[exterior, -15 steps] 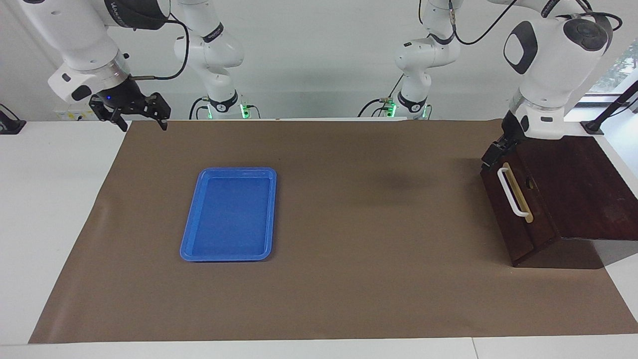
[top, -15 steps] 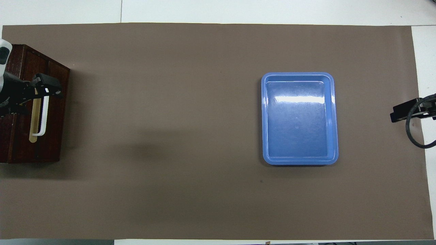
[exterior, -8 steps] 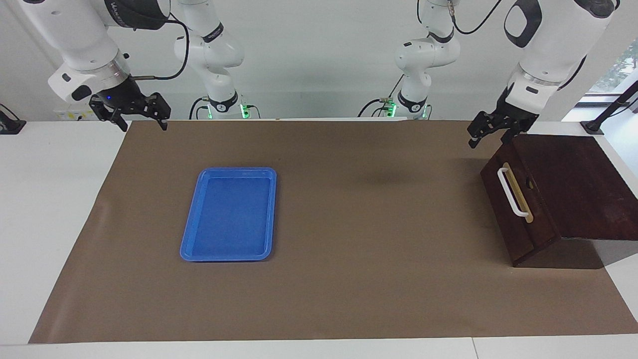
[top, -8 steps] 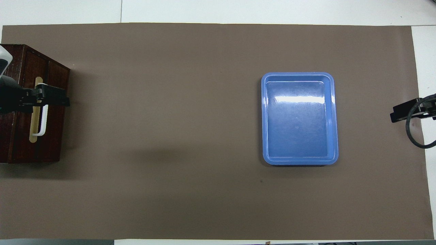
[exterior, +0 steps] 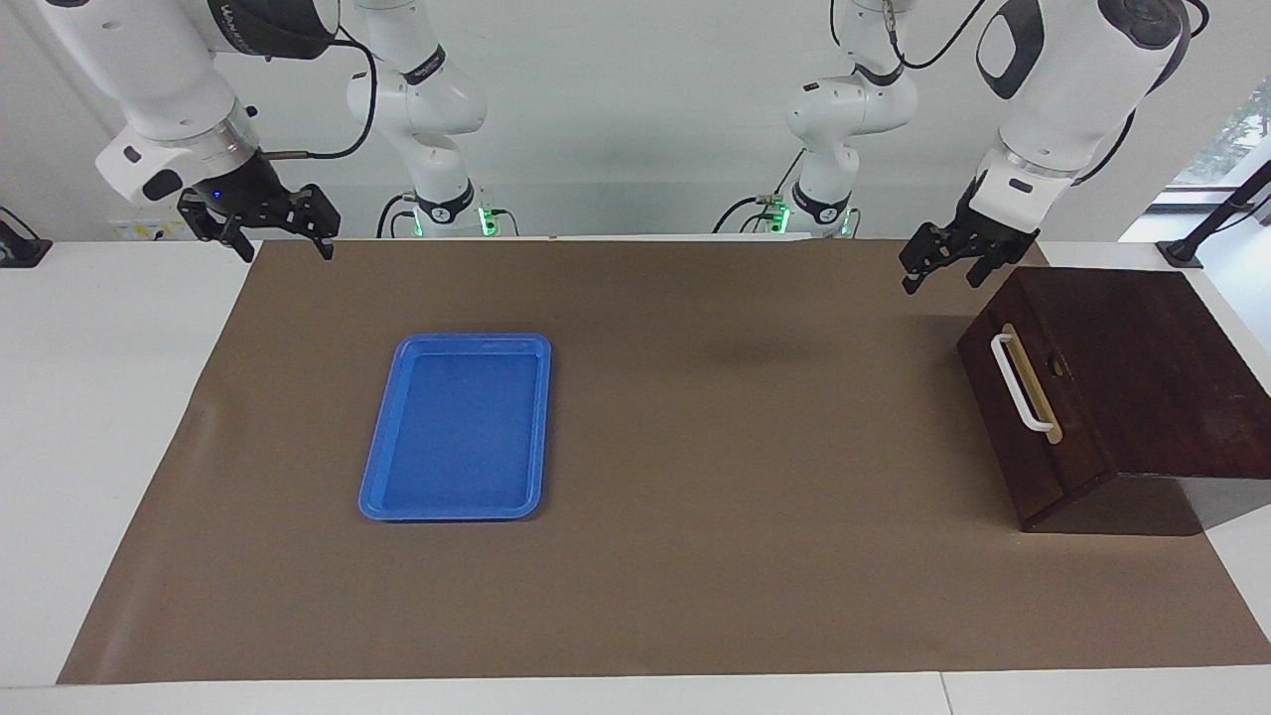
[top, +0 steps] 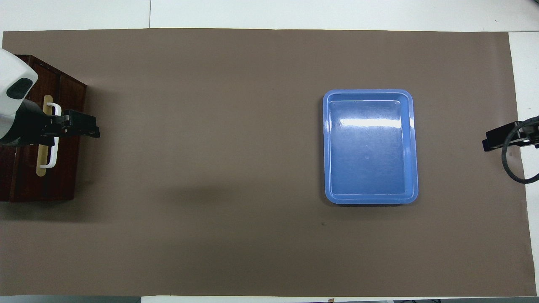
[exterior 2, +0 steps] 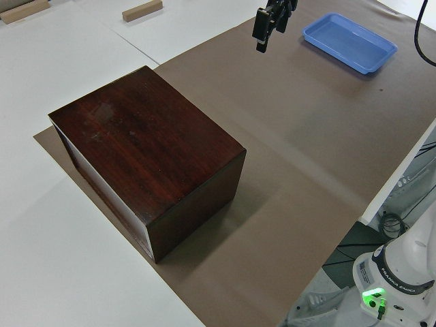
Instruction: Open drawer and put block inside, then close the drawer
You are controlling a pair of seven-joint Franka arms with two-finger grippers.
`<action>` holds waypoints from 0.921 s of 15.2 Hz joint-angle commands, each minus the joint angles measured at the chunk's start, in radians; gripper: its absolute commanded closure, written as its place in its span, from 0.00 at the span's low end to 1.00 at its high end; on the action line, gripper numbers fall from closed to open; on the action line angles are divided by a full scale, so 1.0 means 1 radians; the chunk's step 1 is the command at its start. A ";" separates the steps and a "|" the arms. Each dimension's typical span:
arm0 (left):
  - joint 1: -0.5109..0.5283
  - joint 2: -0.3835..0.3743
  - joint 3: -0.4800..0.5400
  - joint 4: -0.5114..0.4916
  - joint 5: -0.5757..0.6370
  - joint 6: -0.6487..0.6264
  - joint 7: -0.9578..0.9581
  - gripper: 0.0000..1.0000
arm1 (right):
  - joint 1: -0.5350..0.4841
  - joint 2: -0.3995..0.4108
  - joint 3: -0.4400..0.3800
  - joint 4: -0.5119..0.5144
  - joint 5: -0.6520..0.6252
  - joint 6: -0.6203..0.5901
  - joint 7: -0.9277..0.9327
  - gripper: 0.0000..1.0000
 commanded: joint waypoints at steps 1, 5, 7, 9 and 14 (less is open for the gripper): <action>0.012 -0.025 0.003 -0.021 -0.005 -0.018 0.012 0.00 | -0.005 -0.007 0.002 -0.005 0.002 -0.009 0.010 0.00; 0.006 -0.013 0.001 -0.008 0.058 -0.041 0.014 0.00 | -0.007 -0.007 0.002 -0.005 0.002 -0.009 0.010 0.00; 0.009 -0.008 0.001 0.002 0.068 -0.055 0.014 0.00 | -0.007 -0.007 0.002 -0.005 0.002 -0.009 0.010 0.00; 0.004 0.007 0.001 0.016 0.081 -0.072 0.014 0.00 | -0.005 -0.007 0.002 -0.005 0.002 -0.009 0.010 0.00; 0.000 0.003 0.000 0.007 0.092 -0.073 0.015 0.00 | -0.007 -0.007 0.002 -0.005 0.002 -0.009 0.010 0.00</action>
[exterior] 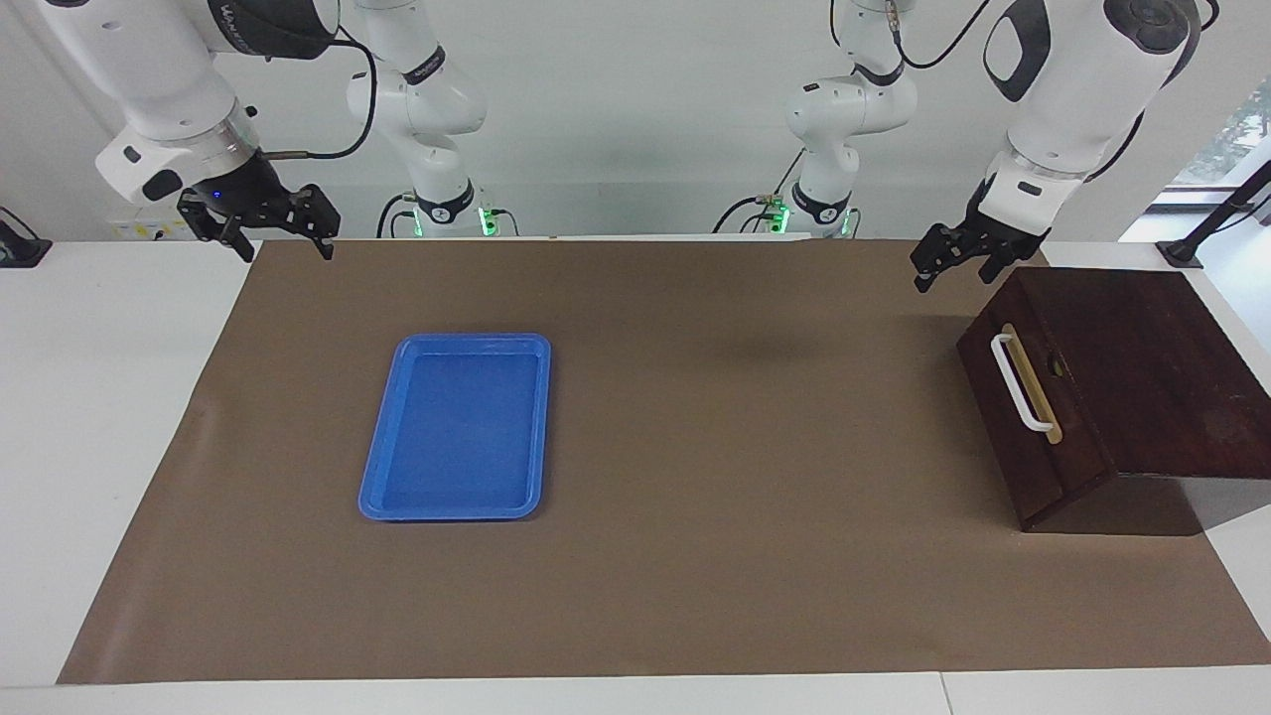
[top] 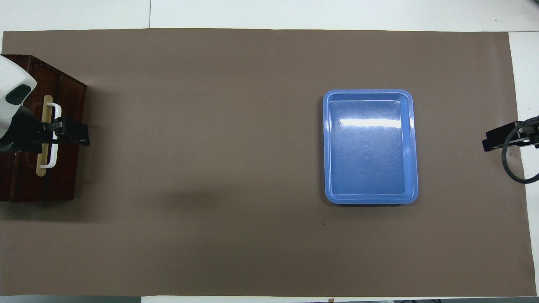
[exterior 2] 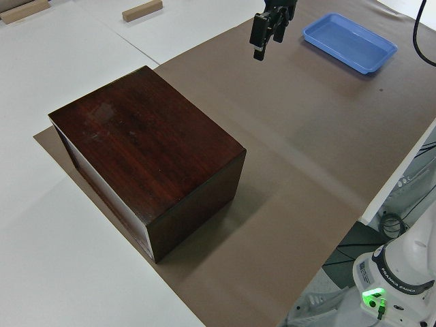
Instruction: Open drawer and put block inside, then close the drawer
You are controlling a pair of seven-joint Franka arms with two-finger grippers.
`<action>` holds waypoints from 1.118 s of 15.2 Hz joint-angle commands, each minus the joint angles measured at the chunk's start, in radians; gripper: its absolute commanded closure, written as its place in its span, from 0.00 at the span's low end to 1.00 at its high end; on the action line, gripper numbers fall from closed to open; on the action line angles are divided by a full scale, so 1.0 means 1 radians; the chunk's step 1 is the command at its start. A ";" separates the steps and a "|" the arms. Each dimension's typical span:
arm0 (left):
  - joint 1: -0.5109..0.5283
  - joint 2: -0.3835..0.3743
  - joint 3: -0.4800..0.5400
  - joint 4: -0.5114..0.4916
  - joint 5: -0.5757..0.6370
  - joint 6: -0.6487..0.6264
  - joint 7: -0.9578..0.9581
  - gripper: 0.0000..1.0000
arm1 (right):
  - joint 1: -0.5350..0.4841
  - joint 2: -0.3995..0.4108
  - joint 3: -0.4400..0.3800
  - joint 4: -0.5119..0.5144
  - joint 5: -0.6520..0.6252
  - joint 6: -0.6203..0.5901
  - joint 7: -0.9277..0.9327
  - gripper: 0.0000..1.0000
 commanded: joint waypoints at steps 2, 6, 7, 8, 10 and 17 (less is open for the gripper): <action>-0.001 0.001 -0.001 0.006 0.018 -0.016 0.019 0.00 | -0.007 -0.007 0.002 -0.005 0.002 -0.009 0.010 0.00; 0.002 -0.002 -0.002 0.002 0.008 -0.023 0.143 0.00 | -0.007 -0.007 0.002 -0.005 0.002 -0.009 0.010 0.00; 0.003 -0.002 -0.002 0.002 0.008 -0.028 0.162 0.00 | -0.007 -0.007 0.002 -0.005 0.002 -0.009 0.010 0.00; 0.003 -0.004 -0.002 0.002 0.008 -0.028 0.175 0.00 | -0.007 -0.007 0.002 -0.005 0.002 -0.009 0.010 0.00; 0.000 -0.004 -0.002 0.002 0.008 -0.025 0.179 0.00 | -0.007 -0.007 0.002 -0.005 0.002 -0.009 0.010 0.00; -0.006 -0.002 -0.002 0.003 0.008 -0.026 0.176 0.00 | -0.007 -0.007 0.002 -0.005 0.002 -0.009 0.010 0.00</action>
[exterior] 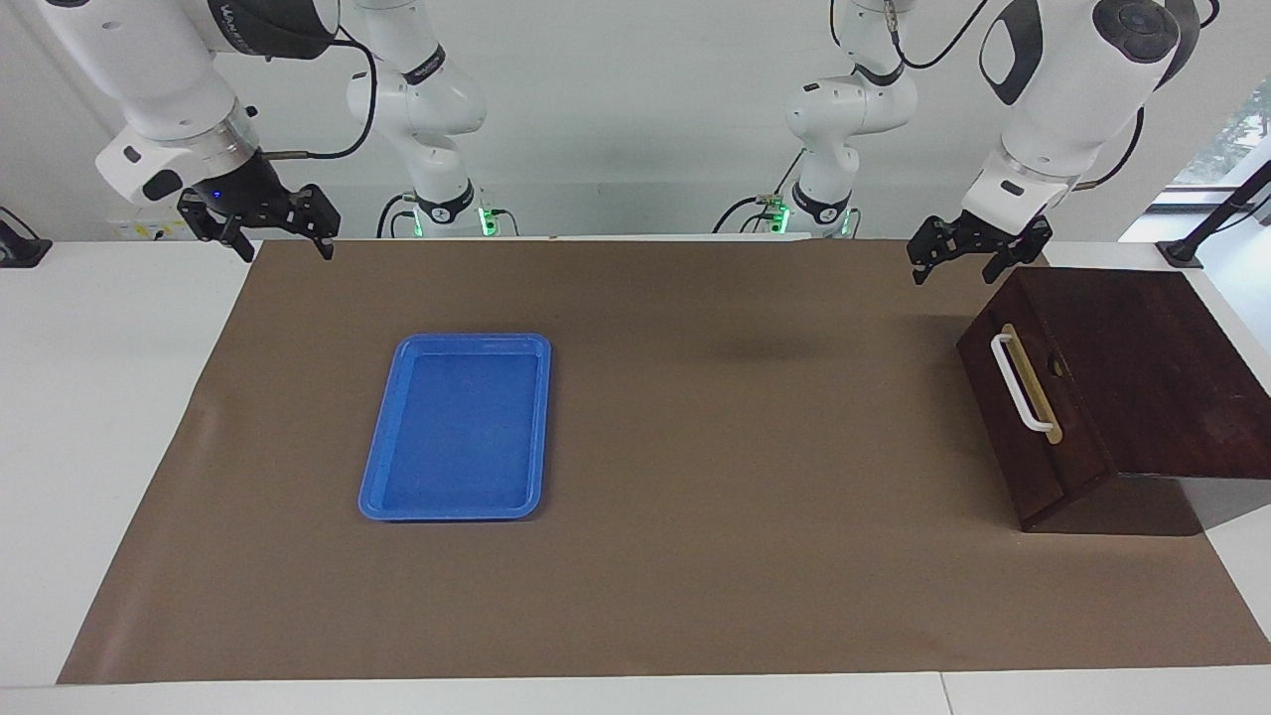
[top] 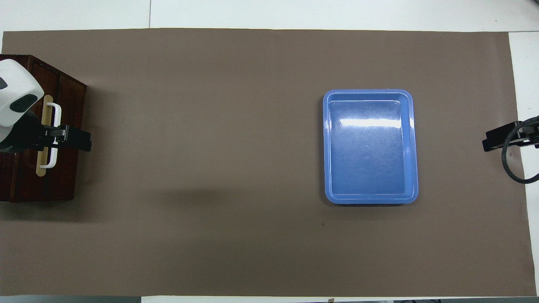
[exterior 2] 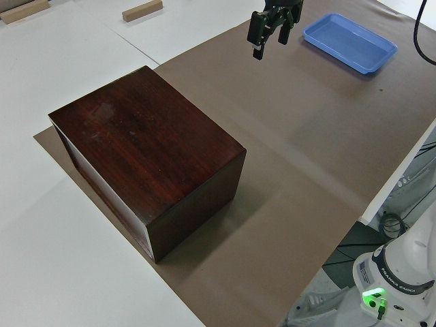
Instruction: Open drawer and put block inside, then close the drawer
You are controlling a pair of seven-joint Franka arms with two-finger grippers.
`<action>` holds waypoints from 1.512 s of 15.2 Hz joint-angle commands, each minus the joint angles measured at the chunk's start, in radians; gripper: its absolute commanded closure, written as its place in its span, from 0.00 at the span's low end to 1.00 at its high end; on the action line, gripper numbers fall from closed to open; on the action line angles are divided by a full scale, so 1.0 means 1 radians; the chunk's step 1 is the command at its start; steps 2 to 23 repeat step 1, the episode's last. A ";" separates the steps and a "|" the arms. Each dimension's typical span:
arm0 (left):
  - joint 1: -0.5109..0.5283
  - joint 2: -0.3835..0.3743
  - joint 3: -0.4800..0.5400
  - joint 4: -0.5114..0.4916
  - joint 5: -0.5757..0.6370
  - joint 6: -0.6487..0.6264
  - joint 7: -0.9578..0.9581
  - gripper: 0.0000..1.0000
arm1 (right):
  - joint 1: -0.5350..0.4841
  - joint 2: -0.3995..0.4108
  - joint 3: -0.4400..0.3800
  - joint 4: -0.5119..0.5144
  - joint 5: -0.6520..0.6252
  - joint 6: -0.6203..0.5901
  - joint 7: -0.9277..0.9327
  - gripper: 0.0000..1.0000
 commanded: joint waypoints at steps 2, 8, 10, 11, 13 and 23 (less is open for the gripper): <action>-0.005 -0.002 0.002 0.003 0.008 -0.012 0.011 0.00 | -0.007 -0.007 0.002 -0.005 0.002 -0.009 0.010 0.00; -0.005 -0.002 0.002 0.003 0.008 -0.012 0.011 0.00 | -0.007 -0.007 0.002 -0.005 0.002 -0.009 0.010 0.00; -0.005 -0.002 0.002 0.003 0.008 -0.012 0.011 0.00 | -0.007 -0.007 0.002 -0.005 0.002 -0.009 0.010 0.00; -0.005 -0.002 0.002 0.003 0.008 -0.012 0.011 0.00 | -0.007 -0.007 0.002 -0.005 0.002 -0.009 0.010 0.00; -0.005 -0.002 0.002 0.003 0.008 -0.012 0.011 0.00 | -0.007 -0.007 0.002 -0.005 0.002 -0.009 0.010 0.00; -0.005 -0.002 0.002 0.003 0.008 -0.012 0.011 0.00 | -0.007 -0.007 0.002 -0.005 0.002 -0.009 0.010 0.00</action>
